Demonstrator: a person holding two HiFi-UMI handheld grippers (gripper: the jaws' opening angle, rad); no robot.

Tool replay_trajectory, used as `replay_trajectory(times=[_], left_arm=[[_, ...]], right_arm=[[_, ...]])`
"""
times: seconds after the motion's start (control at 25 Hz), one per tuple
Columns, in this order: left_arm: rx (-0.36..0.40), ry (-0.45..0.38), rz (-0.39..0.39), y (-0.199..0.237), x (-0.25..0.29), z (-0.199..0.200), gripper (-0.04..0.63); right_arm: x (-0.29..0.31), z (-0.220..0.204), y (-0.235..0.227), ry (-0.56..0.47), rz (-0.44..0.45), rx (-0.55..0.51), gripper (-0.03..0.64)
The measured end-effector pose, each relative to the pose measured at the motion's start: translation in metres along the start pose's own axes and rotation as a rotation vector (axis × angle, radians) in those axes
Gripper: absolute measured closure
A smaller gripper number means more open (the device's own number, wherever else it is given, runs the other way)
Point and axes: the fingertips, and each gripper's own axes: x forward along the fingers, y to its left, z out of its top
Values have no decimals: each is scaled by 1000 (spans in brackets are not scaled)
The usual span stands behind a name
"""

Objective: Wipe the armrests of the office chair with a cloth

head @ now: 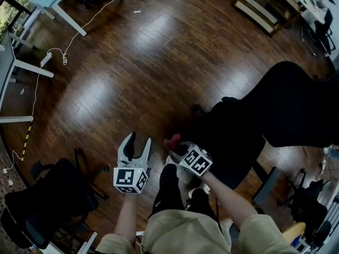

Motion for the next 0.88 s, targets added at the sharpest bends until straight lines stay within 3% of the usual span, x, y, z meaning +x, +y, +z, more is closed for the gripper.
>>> replay_trajectory(times=[0.2, 0.44, 0.72, 0.88], left_arm=[[-1, 14, -15, -7, 4, -4, 380], [11, 34, -63, -26, 14, -10, 380], [44, 60, -125, -53, 32, -15, 380], [64, 70, -157, -73, 49, -10, 381]], right_arm=[[-16, 28, -96, -21, -204, 33, 555], [-84, 14, -199, -49, -415, 124, 555], [-150, -36, -225, -143, -542, 268, 555], [-157, -75, -214, -221, -525, 414, 555]])
